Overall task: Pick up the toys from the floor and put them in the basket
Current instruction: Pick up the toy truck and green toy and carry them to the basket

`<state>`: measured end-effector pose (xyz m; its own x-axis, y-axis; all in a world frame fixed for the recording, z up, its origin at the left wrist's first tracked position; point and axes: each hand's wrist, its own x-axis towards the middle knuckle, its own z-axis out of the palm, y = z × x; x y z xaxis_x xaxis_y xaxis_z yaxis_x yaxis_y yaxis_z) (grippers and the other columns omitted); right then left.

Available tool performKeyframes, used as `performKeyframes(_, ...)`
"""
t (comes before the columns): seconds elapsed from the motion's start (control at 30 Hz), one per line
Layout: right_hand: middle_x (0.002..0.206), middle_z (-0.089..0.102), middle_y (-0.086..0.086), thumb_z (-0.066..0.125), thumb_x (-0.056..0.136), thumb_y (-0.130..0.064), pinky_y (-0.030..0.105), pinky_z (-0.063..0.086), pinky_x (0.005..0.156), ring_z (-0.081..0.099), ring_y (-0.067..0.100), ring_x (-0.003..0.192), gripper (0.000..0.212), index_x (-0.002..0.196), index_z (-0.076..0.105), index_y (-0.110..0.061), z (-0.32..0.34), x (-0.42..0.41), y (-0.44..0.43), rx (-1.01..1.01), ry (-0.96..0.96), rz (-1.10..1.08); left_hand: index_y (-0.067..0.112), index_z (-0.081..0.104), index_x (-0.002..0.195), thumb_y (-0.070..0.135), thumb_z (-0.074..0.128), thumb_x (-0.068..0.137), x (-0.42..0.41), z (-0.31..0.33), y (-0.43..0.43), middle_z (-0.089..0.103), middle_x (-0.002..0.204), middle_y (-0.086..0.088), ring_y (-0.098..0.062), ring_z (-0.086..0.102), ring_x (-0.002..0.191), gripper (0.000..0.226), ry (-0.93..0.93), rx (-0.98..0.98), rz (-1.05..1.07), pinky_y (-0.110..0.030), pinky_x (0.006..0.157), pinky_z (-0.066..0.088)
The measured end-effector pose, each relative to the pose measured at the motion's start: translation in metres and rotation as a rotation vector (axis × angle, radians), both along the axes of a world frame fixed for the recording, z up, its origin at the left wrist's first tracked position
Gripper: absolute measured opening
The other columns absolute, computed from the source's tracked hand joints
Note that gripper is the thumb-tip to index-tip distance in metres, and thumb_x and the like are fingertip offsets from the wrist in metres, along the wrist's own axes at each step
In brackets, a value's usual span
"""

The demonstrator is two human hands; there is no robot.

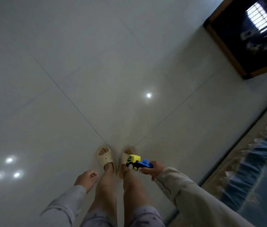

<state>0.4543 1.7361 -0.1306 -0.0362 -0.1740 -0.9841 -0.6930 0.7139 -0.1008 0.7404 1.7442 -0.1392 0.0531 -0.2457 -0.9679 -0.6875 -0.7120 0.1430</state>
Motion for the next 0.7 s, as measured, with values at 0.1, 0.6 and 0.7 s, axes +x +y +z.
performKeyframes(0.1, 0.076, 0.055, 0.004, 0.066, 0.079, -0.048, 0.020, 0.039, 0.051, 0.050, 0.008, 0.048, 0.051, 0.110, 0.053, -0.009, 0.047, -0.002, 0.022, -0.021, 0.039, -0.060, 0.008, 0.065, 0.100, 0.022, 0.052, 0.089, 0.015, 0.045, 0.012, 0.069, 0.114, -0.018, -0.031, 0.065, 0.106, 0.022, -0.021, -0.004, -0.038, -0.029, 0.086, 0.050)
performKeyframes(0.6, 0.083, 0.065, 0.006, 0.066, 0.071, -0.062, 0.026, 0.050, 0.070, 0.061, 0.022, 0.071, 0.067, 0.113, 0.057, -0.010, 0.086, -0.040, 0.004, -0.092, 0.180, 0.292, 0.011, 0.059, 0.077, 0.007, 0.053, 0.085, 0.049, 0.116, 0.106, 0.058, 0.073, -0.012, -0.018, 0.046, 0.050, 0.010, -0.198, -0.180, 0.730, -0.018, 0.048, 0.029)
performKeyframes(0.7, 0.069, 0.059, 0.009, 0.071, 0.076, -0.046, 0.027, 0.047, 0.058, 0.056, 0.023, 0.056, 0.053, 0.103, 0.057, -0.002, 0.072, -0.038, -0.012, -0.087, 0.185, 0.321, 0.007, 0.062, 0.084, 0.009, 0.050, 0.088, 0.029, 0.114, 0.142, 0.062, 0.084, -0.019, -0.022, 0.049, 0.060, 0.012, -0.200, -0.128, 0.827, -0.024, 0.059, 0.034)
